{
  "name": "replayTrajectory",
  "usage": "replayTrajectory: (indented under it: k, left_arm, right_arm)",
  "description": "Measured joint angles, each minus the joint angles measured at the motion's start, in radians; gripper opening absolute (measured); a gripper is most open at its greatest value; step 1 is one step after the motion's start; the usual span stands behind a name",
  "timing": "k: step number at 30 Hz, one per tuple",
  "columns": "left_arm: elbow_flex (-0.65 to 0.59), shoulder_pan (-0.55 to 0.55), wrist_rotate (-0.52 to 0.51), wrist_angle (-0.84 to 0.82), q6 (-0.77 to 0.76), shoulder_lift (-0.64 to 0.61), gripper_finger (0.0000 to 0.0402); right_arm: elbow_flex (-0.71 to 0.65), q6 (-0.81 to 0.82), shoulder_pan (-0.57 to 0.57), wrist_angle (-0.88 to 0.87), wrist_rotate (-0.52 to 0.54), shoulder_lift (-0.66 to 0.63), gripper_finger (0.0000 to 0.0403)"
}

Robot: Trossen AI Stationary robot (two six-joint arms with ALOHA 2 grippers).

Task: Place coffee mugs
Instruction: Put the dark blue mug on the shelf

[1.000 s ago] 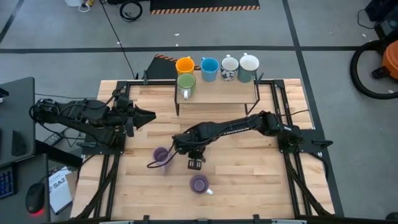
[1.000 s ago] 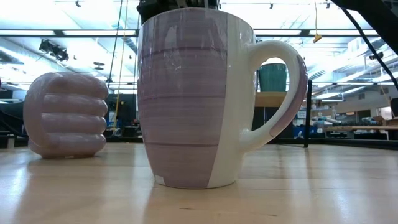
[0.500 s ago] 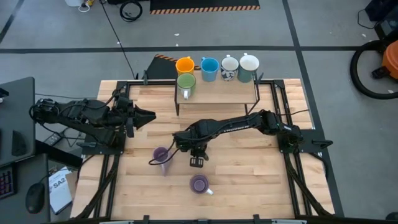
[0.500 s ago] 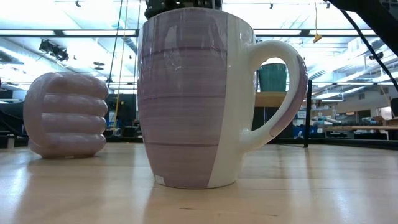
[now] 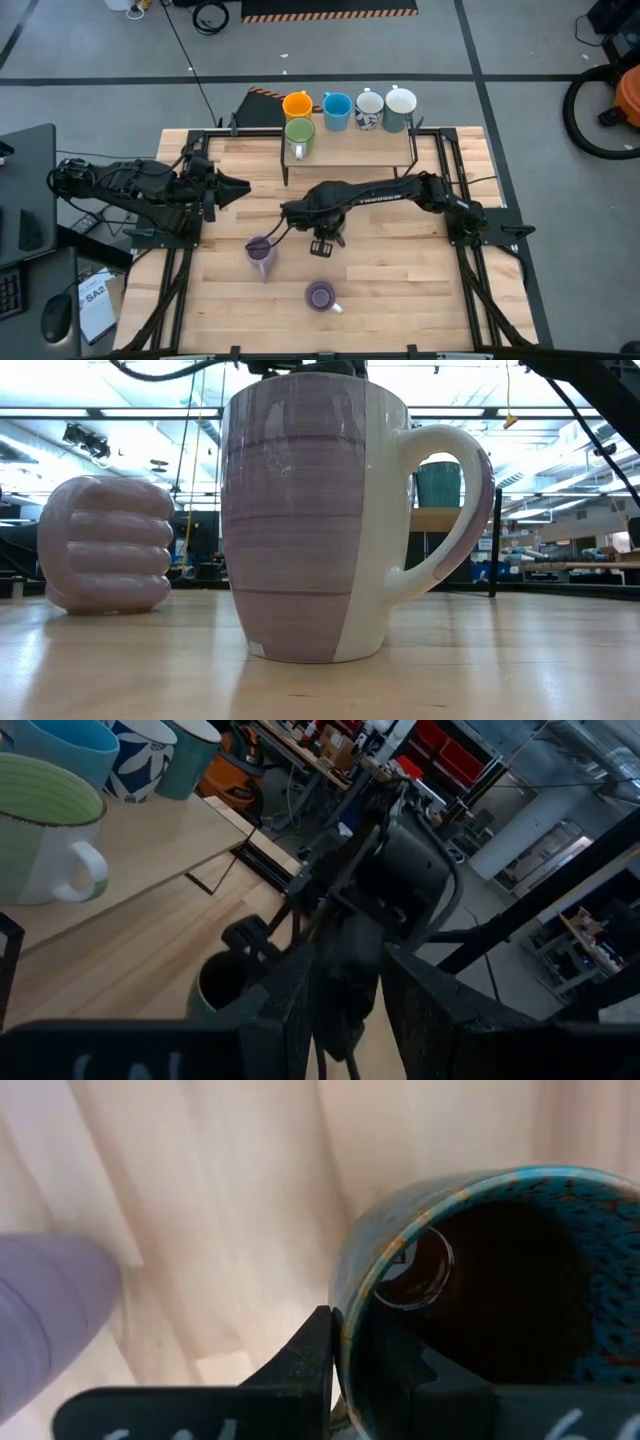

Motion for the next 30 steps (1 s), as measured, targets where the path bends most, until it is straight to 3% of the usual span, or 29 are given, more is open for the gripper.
replayTrajectory:
  k: [13, 30]
  left_arm:
    - [0.0, 0.0, 0.022, -0.002, 0.004, -0.001, 0.0121]
    - [0.0, 0.0, 0.022, -0.008, 0.027, -0.002, 0.0121]
  right_arm:
    - [0.002, 0.057, -0.021, -0.077, 0.043, -0.056, 0.0047]
    - [0.003, 0.144, -0.077, -0.142, 0.089, -0.22, 0.0047]
